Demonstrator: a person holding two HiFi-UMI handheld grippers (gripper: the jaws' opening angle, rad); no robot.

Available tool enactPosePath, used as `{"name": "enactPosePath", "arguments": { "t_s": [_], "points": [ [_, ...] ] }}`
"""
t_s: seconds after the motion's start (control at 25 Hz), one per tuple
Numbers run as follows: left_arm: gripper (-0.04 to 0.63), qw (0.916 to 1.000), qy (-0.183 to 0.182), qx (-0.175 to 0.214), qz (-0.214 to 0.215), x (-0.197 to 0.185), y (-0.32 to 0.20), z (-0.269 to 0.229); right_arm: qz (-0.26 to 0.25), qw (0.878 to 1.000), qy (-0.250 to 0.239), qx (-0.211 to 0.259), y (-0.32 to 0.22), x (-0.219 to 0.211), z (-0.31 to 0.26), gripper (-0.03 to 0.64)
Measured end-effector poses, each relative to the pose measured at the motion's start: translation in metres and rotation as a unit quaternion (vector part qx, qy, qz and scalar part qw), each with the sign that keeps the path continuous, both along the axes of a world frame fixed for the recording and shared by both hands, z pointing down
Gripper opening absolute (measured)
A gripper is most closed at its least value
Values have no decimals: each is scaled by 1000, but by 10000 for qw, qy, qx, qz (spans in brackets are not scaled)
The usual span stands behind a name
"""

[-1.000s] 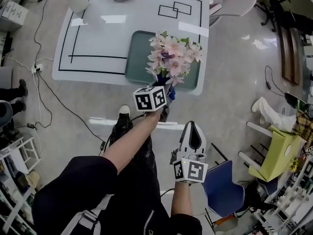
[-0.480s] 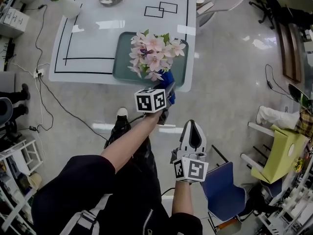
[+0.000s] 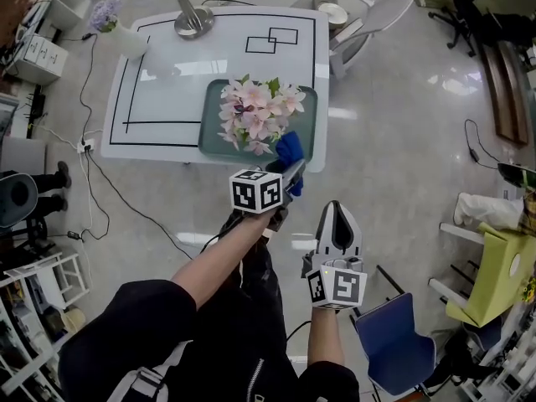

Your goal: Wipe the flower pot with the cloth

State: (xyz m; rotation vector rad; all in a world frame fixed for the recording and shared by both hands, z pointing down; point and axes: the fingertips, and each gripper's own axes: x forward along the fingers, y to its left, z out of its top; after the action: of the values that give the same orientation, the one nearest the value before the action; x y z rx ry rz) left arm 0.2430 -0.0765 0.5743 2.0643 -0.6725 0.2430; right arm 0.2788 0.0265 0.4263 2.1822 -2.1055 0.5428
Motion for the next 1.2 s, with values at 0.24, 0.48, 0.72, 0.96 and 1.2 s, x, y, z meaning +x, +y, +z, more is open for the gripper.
{"name": "enactPosePath", "arguments": {
  "t_s": [0.24, 0.48, 0.72, 0.96, 1.2],
  "points": [
    [123, 9995, -211, 189, -159, 6, -24, 1, -161, 9998, 138, -51, -38, -8, -5, 9],
    [123, 9991, -95, 300, -268, 30, -29, -8, -467, 9985, 292, -53, -90, -12, -9, 8],
    [123, 9962, -12, -70, -867, 58, -55, 7, -997, 9947, 214, -104, -125, -1, -6, 9],
    [121, 9745, 57, -310, -2222, 56, -124, 26, -1487, 9881, 292, -278, -145, 27, 2, 8],
    [121, 9504, 37, -365, -3090, 41, -153, 39, -1809, 9820, 213, -490, -156, 33, 24, 9]
  ]
}}
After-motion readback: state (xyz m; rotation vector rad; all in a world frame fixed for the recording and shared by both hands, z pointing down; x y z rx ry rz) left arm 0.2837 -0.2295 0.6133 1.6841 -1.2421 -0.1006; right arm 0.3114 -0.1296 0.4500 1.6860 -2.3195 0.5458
